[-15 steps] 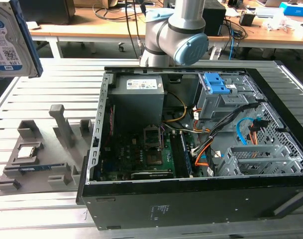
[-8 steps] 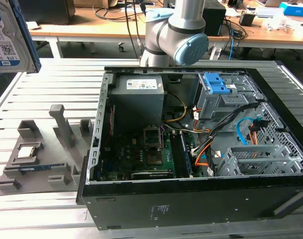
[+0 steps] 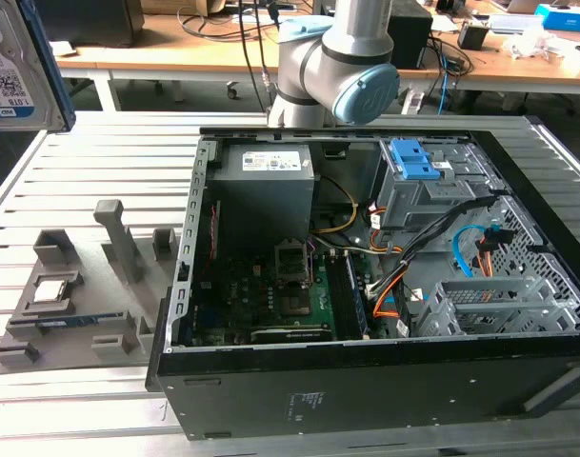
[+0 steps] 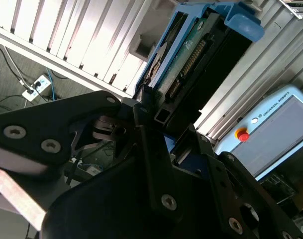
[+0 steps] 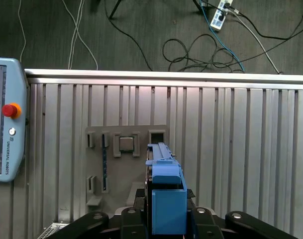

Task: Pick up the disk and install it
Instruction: 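Pick up the disk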

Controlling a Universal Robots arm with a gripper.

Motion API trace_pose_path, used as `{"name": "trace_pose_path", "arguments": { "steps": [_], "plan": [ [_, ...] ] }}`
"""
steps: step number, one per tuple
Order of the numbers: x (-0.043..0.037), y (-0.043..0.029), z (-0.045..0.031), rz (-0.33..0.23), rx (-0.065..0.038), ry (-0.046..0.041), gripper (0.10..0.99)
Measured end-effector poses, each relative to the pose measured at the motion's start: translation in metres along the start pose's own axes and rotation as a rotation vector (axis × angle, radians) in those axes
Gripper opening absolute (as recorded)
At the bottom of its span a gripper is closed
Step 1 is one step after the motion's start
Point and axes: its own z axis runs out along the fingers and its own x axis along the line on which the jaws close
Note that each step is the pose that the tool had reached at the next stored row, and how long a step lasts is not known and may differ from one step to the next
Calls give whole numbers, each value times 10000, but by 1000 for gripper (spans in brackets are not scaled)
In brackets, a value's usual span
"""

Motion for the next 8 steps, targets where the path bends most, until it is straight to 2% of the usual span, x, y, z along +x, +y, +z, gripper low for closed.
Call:
{"name": "trace_pose_path", "arguments": {
  "steps": [8],
  "plan": [
    [1, -15, -1, 0, -1, -1, 365]
  ]
}}
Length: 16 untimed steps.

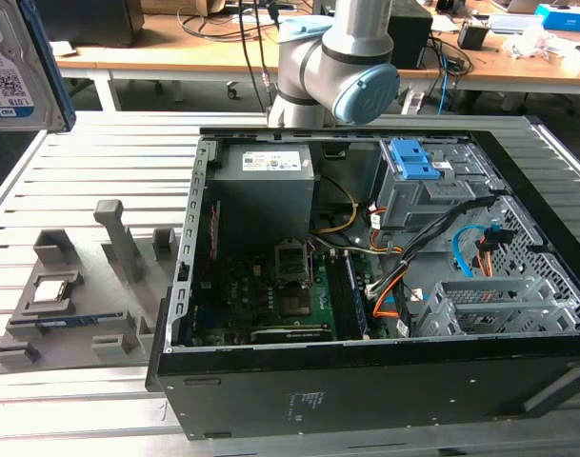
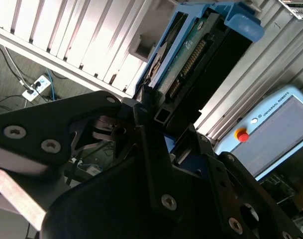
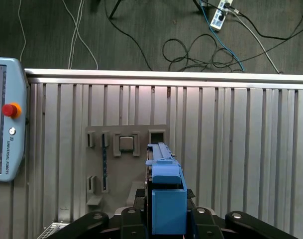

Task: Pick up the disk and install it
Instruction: 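Pick up the disk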

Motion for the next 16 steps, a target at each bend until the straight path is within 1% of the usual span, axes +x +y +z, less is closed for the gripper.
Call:
{"name": "trace_pose_path", "arguments": {
  "steps": [5, 8, 9, 10, 12, 14, 15, 16],
  "plan": [
    [1, -67, 0, 1, 0, -1, 365],
    [1, -148, -2, 1, 0, 1, 365],
    [1, -203, -2, 0, 1, 0, 365],
    [0, -241, -3, 0, 0, 0, 365],
    [-1, -288, -4, 0, -1, 0, 365],
    [-2, -362, -4, 0, 1, 0, 365],
    [-3, -409, -5, 0, 1, 0, 365],
    [-3, -436, -5, 1, 0, 0, 365]
  ]
}}
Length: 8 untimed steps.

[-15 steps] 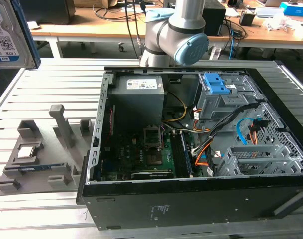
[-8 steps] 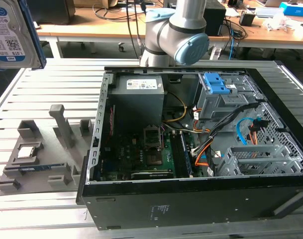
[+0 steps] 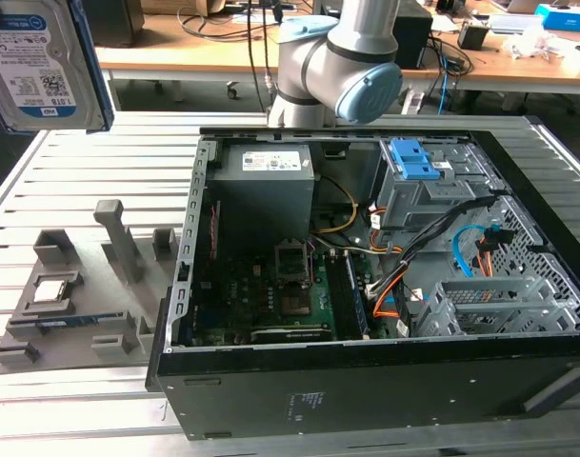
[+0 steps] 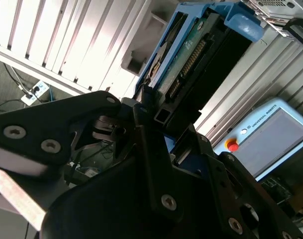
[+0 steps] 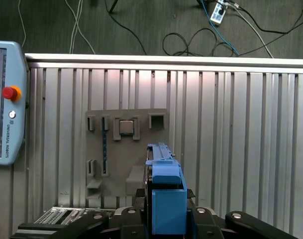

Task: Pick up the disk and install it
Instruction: 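Pick up the disk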

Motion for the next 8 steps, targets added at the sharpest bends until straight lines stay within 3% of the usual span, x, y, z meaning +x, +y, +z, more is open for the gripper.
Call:
{"name": "trace_pose_path", "arguments": {
  "steps": [8],
  "plan": [
    [-2, -294, -4, 0, 0, 0, 365]
  ]
}}
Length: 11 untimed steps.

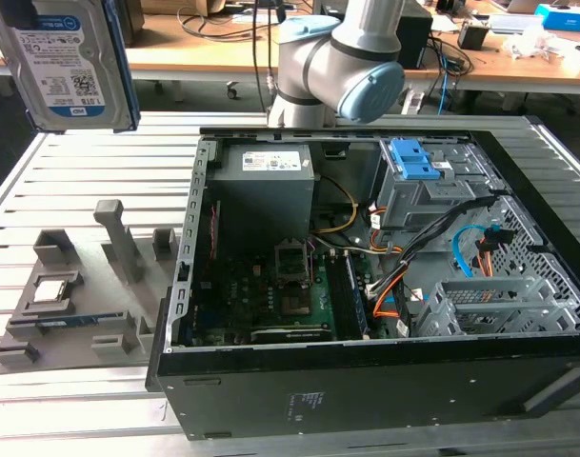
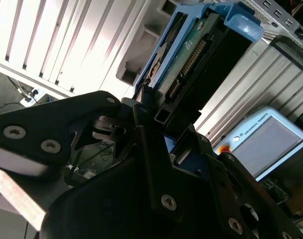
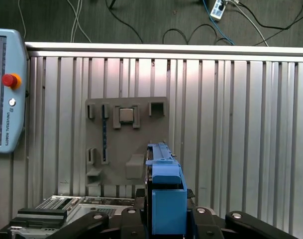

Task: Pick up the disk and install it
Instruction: 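Pick up the disk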

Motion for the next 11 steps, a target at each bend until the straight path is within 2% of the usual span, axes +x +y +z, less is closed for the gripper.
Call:
{"name": "trace_pose_path", "arguments": {
  "steps": [4, 5, 11],
  "plan": [
    [2, -129, -2, -1, 0, 0, 365],
    [3, -194, -3, -1, 0, 2, 365],
    [2, -425, -5, -1, 0, 6, 365]
  ]
}}
